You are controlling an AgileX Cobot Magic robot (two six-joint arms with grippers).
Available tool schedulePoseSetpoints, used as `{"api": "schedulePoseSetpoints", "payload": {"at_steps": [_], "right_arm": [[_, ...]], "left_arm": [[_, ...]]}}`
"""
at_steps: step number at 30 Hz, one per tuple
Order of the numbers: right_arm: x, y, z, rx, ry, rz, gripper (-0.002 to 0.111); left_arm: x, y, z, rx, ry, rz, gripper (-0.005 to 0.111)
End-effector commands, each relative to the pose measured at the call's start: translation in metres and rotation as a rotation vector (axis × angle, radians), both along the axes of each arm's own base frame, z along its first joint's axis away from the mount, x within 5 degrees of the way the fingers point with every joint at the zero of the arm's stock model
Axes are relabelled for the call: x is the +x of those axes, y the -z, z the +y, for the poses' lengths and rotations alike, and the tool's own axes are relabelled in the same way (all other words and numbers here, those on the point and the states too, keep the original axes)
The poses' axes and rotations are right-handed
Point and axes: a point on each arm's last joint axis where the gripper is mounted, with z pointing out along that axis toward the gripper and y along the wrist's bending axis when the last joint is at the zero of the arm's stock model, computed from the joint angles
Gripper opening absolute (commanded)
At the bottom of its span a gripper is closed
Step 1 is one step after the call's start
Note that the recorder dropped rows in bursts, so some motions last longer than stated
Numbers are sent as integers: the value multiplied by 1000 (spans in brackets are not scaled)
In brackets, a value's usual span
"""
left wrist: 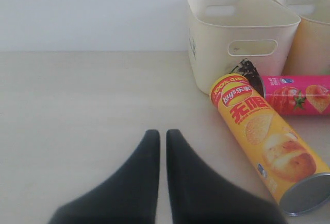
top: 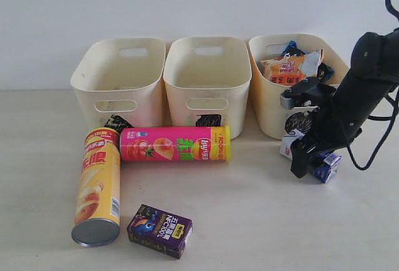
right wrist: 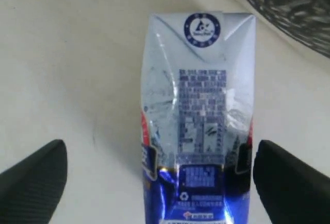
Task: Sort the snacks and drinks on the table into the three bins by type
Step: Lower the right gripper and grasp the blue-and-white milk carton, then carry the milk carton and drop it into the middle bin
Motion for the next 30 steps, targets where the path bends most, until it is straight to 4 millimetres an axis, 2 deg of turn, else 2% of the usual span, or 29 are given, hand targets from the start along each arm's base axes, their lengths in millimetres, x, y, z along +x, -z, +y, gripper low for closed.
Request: {"api": "schedulePoseSetpoints", "payload": {"at_steps": [1,4,7,10,11,12,17,24,26,30], "right_arm": [[1,12,0,-7,-3,12,86],[2,14,0,-11,-4,8,82],[3,14,-1,-15,-5,-2,62],[3,14,-1,-16,-5,4,26],[2,14,-1,-18,-7,8,9],[2,15,-1,-17,-5,15,0],[1,15,-1,-20,-11,28,0],[-12,-8,0,-22,-78,81,0],[-22,-14,5,-29,-159,131,0],[-34,-32,37,-31,-296,90,0]], "left_arm": [[0,-2,0,-14,-6,-13,4],[0,-2,0,-14,-6,-13,4],[0,-2,0,-14,-6,-13,4],[0,-2,0,-14,-6,-13,4],[0,-2,0,-14,-6,-13,4],[0,-2,0,-14,-6,-13,4],[0,-2,0,-14,-6,-13,4],[0,-2,0,-14,-6,-13,4],[0,-2,0,-14,-6,-13,4],[0,-2,0,-14,-6,-13,4]]}}
